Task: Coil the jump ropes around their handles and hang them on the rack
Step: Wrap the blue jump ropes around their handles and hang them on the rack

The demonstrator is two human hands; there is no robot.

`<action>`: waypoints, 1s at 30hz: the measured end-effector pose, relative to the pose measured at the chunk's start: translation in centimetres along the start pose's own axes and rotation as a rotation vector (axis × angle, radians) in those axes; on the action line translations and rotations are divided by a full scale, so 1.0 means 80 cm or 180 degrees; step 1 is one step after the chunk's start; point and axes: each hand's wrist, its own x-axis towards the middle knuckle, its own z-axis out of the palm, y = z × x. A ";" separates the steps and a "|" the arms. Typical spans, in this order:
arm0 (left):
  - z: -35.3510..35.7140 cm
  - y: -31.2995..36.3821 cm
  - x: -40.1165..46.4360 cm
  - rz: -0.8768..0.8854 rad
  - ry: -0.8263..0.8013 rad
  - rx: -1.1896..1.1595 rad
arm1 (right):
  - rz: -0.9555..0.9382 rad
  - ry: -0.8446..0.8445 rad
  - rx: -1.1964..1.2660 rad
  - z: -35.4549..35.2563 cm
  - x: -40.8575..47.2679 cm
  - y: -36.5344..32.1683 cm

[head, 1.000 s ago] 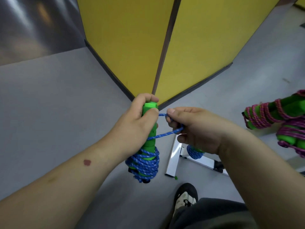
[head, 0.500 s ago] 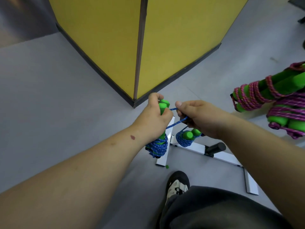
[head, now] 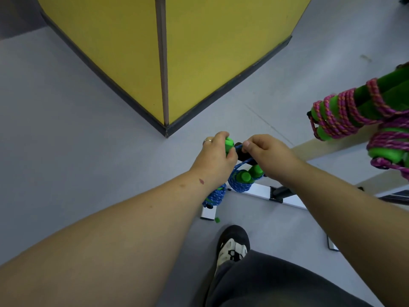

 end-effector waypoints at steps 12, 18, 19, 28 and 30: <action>0.025 -0.022 0.053 -0.0192 0.0000 0.0056 | -0.0119 0.0520 -0.0817 0.027 0.056 0.023; 0.047 -0.023 0.071 -0.0487 -0.0190 -0.0421 | 0.0188 0.0694 -0.0274 0.028 0.059 0.042; 0.049 -0.022 0.073 -0.0599 -0.0189 -0.0597 | 0.0177 0.0718 -0.0267 0.028 0.060 0.044; 0.055 -0.021 0.080 -0.1407 -0.0305 -0.1777 | 0.0189 0.0824 -0.0395 0.029 0.063 0.054; 0.058 -0.023 0.078 -0.1453 -0.0253 -0.2065 | 0.0114 0.0884 -0.0476 0.031 0.063 0.056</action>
